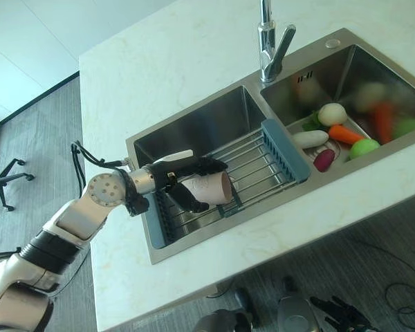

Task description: Place the dishes in the dishwasher.

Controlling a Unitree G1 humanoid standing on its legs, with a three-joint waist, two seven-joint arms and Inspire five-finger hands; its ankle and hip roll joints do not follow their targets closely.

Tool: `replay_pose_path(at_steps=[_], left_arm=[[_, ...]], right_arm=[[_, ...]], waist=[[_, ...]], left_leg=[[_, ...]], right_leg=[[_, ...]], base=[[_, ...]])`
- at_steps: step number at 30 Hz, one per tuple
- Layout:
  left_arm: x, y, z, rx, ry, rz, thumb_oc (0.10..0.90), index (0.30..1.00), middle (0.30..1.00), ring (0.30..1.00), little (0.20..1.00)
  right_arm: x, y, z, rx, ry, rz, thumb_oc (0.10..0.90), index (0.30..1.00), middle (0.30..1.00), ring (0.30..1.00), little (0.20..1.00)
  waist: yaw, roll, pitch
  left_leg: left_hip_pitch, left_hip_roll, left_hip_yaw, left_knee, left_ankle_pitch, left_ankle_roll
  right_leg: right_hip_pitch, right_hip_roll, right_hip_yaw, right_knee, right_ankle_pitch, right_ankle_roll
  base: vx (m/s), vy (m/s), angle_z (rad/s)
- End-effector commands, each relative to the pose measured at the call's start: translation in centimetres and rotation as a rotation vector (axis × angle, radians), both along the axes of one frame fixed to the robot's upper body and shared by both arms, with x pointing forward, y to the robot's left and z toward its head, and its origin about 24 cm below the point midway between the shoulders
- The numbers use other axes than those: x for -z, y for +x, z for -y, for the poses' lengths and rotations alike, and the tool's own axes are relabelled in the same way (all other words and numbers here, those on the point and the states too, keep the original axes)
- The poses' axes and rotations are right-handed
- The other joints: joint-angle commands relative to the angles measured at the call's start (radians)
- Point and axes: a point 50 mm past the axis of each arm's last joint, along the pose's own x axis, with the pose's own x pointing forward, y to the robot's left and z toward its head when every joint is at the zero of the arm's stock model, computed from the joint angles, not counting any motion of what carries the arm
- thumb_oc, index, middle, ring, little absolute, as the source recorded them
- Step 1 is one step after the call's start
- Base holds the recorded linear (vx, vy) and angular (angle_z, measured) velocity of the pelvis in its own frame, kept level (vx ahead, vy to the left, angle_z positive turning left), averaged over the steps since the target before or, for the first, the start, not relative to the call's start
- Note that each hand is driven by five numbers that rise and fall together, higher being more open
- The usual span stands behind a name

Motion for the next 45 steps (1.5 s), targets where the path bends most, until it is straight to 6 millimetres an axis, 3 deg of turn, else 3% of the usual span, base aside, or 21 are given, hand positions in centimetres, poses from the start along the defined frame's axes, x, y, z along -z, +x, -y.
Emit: replay_pose_path(at_steps=[1,23,35,45], left_arm=[[-5.0,-0.2,-0.1,0.035,-0.021,0.249,0.8,0.9,0.9,0.9,0.9],[-5.9,-0.7,0.0,0.027,0.241,0.535,0.8,0.9,0.9,0.9,0.9],[-5.5,-0.5,-0.7,-0.031,0.295,0.555,0.8,0.9,0.9,0.9,0.9],[-3.7,0.2,-2.4,-0.122,0.413,0.521,0.8,0.9,0.9,0.9,0.9]], right_arm=[[-0.4,-1.1,1.2,0.05,-0.012,0.024,0.8,0.9,0.9,0.9,0.9],[-0.9,-0.6,1.7,0.022,-0.011,0.078,0.8,0.9,0.9,0.9,0.9],[-1.1,0.3,1.4,-0.001,-0.006,0.092,0.8,0.9,0.9,0.9,0.9],[-1.2,0.9,1.2,-0.016,-0.01,0.101,0.8,0.9,0.9,0.9,0.9]], waist=[[-0.004,-0.007,-0.054],[-0.017,-0.003,-0.004],[-0.009,-0.01,0.01],[-0.004,-0.018,0.016]], left_leg=[[-0.065,0.01,-0.06,0.206,-0.216,-0.036],[-0.093,0.006,-0.068,0.206,-0.206,-0.036],[-0.104,0.009,-0.067,0.206,-0.201,-0.035],[-0.104,0.013,-0.07,0.206,-0.196,-0.037]], right_leg=[[-0.021,-0.008,0.01,0.054,-0.124,0.066],[-0.047,-0.012,0.016,0.054,-0.113,0.066],[-0.054,-0.018,0.004,0.054,-0.109,0.066],[-0.05,-0.017,-0.005,0.054,-0.107,0.064]], base=[[0.0,0.0,0.0],[0.0,0.0,0.0],[-0.01,-0.001,0.0],[0.0,0.0,0.0]])
